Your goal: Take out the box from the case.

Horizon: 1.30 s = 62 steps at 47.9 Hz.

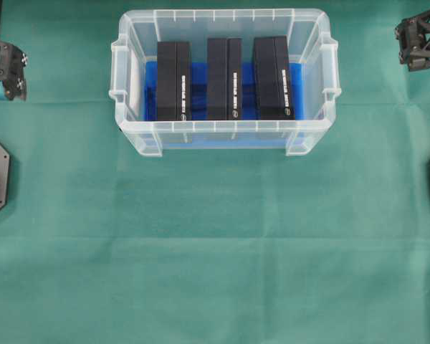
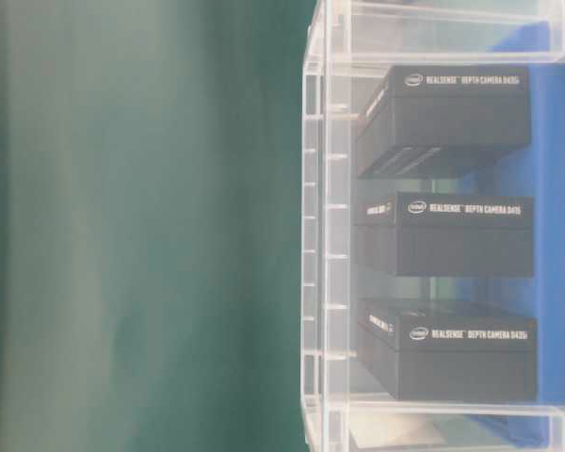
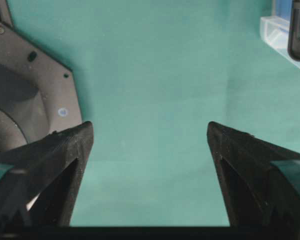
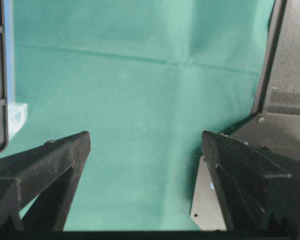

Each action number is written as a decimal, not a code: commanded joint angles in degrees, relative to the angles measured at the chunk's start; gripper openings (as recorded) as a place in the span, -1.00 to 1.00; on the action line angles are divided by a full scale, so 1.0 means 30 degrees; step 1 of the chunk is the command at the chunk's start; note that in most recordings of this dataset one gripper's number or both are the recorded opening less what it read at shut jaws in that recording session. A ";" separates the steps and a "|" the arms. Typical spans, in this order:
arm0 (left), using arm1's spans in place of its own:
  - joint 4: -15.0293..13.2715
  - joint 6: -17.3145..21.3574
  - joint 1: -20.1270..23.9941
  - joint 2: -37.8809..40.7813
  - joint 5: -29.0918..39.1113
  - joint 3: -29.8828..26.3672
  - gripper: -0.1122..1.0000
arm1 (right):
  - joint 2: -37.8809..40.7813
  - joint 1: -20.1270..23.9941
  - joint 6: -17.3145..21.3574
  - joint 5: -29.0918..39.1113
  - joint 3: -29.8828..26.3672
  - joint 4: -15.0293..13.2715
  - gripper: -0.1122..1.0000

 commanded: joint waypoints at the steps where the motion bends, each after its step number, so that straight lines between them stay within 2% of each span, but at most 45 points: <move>1: 0.0059 -0.0029 0.0059 -0.0059 0.0029 -0.0293 0.76 | -0.0117 -0.0029 0.0029 0.0029 -0.0381 -0.0088 0.92; 32: 0.0059 -0.0615 0.0059 -0.0088 0.0029 -0.0293 0.76 | -0.0117 -0.0059 0.0117 -0.0029 -0.0615 0.0000 0.92; 40: 0.0059 -0.1260 0.0059 -0.0088 0.0029 -0.0293 0.75 | 0.0469 0.0117 0.0615 -0.0557 -0.1025 0.0117 0.92; 52: 0.0059 -0.1465 0.0059 -0.0059 0.0029 -0.0293 0.76 | 0.2607 0.0850 0.0791 -0.1318 -0.2783 0.0146 0.92; 62: 0.0059 -0.1436 0.0059 -0.0088 0.0029 -0.0293 0.76 | 0.5303 0.1670 0.0820 -0.1963 -0.5420 0.0176 0.91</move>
